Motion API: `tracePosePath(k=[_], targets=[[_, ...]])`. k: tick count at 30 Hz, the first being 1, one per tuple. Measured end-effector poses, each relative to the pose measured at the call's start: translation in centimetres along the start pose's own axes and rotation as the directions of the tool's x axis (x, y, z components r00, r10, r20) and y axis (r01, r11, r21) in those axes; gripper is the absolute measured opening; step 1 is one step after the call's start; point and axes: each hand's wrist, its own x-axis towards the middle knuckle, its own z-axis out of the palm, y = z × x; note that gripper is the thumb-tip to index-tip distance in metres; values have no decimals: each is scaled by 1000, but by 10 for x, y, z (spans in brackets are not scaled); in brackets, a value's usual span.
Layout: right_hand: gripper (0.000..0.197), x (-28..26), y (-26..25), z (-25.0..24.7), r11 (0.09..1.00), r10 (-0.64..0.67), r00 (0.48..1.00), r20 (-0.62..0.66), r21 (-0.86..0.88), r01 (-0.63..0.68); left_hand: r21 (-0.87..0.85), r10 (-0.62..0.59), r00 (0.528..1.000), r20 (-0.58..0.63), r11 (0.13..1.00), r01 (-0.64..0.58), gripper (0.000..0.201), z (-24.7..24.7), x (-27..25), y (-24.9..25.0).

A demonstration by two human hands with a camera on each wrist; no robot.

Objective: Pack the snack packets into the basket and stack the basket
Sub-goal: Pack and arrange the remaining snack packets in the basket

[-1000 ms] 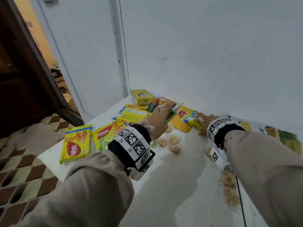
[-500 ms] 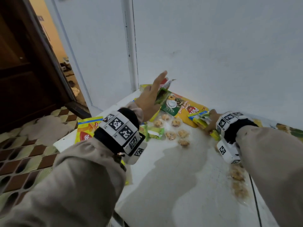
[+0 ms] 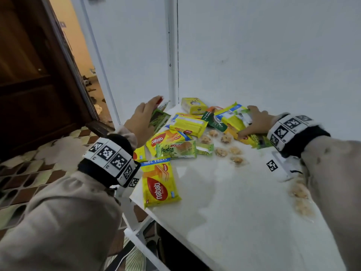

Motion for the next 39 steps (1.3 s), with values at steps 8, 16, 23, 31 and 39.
tracePosePath(k=[8, 16, 23, 31, 39], targets=[[108, -80, -108, 33, 929, -155, 970, 186, 362, 79, 151, -152, 988, 0, 977, 151, 84, 6, -17, -80], [121, -125, -192, 110, 942, -41, 960, 277, 330, -54, 400, -158, 946, 284, 916, 33, 67, 52, -26, -122], [96, -138, -206, 111, 922, 34, 964, 263, 365, -132, 460, -106, 914, 392, 883, -95, 75, 58, -33, -135], [91, -140, -213, 104, 944, 81, 966, 247, 293, -154, 537, -24, 902, 431, 810, -235, 71, 50, -26, -135], [66, -139, -211, 102, 895, 120, 950, 287, 384, -229, 560, 50, 880, 472, 754, -343, 78, 40, -33, -127]])
